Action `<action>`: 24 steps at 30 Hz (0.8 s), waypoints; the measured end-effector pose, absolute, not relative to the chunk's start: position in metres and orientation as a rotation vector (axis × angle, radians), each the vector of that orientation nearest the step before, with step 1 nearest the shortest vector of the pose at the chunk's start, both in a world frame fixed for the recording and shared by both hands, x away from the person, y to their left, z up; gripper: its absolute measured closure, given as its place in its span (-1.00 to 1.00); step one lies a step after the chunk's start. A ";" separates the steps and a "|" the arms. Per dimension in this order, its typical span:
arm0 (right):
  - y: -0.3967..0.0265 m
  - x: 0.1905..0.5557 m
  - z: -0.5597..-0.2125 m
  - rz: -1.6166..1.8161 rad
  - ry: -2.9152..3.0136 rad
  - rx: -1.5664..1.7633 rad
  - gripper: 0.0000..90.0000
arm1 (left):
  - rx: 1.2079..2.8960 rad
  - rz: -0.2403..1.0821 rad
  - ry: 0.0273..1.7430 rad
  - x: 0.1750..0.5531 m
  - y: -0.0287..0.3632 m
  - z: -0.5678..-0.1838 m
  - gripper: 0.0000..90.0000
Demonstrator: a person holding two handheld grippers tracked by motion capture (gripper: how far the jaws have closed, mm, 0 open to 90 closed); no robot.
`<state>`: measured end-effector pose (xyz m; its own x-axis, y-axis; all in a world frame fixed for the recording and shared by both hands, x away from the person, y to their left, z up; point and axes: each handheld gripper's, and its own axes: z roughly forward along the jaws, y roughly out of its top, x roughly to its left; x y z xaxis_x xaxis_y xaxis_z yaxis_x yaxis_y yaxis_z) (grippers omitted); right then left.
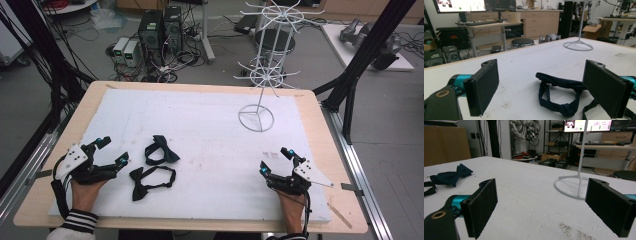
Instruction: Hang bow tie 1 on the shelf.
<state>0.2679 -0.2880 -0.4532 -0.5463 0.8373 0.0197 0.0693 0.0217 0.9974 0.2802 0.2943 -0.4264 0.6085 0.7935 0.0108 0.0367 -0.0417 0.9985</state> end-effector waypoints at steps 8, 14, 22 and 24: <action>-0.288 0.267 -0.453 1.583 1.681 0.929 -0.77 | 1.573 0.639 0.713 0.294 0.292 -0.403 -0.69; -0.288 0.267 -0.453 1.586 1.682 0.930 -0.77 | 1.672 0.609 0.693 0.307 0.283 -0.387 -0.69; -0.288 0.267 -0.453 1.584 1.682 0.930 -0.77 | 1.789 0.568 0.665 0.318 0.269 -0.373 -0.69; -0.288 0.267 -0.453 1.583 1.681 0.930 -0.77 | 1.804 0.558 0.654 0.321 0.265 -0.371 -0.69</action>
